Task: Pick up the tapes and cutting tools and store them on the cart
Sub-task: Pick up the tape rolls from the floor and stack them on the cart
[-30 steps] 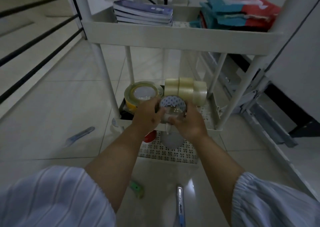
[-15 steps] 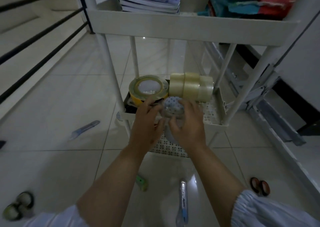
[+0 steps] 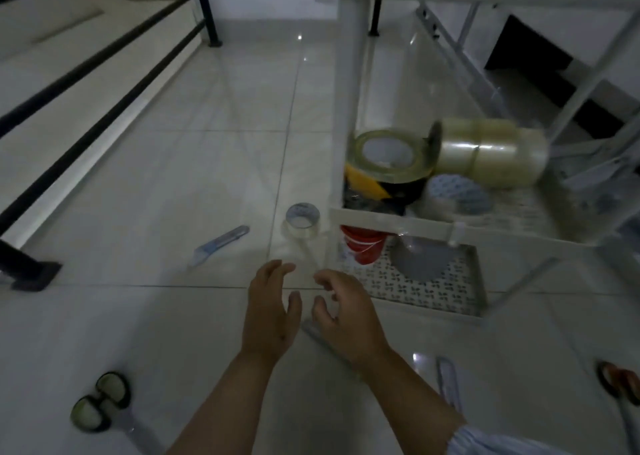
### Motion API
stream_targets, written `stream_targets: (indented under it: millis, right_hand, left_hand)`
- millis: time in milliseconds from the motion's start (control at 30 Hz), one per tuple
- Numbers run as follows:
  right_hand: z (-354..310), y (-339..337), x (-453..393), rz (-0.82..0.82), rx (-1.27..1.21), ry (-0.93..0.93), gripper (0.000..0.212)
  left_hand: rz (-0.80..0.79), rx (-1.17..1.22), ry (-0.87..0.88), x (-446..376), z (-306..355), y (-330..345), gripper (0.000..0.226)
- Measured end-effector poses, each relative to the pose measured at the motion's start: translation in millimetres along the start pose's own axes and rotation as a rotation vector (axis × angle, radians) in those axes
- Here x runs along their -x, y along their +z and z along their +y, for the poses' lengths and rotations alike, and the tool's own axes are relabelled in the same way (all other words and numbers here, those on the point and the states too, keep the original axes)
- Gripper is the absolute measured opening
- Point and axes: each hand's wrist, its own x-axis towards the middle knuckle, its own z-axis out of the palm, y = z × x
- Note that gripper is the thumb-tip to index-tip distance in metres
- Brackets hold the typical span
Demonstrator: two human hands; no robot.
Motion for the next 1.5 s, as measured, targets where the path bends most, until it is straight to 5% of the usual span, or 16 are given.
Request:
stream_targets:
  millis: [467,567,833,1000,1167,1500]
  right_hand:
    - [84.5,130.2,-123.6,0.041,-0.066,0.203,0.057]
    - [99.6,139.2,-157.4,0.185,-0.085,0.343,0.048]
    - [103.0,143.5,-209.0,0.214,-0.136,0.47,0.09]
    - [104.7,138.7,-202.5,0.224,-0.182,0.452,0.077]
    - [99.1,137.2,-187.0,0.16,-0.101,0.386,0.073]
    - [57.1,116.6,-123.3,0.058,-0.163,0.129,0.078]
  left_hand:
    - [-0.081,-0.096,0.039,-138.9,-111.4,37.4,0.05]
    - [-0.102,-0.082,0.028,-148.6,-128.2,41.4,0.056]
    - [-0.263,0.152,-0.183,-176.8,-138.5,69.9,0.068]
    - [-0.296,0.231,-0.161,-185.1,-128.1,78.9,0.073]
    - [-0.223,0.343,-0.081,-173.1,-123.7,67.2,0.064]
    - [0.079,0.038,0.108,-94.8,-103.2,24.6,0.078]
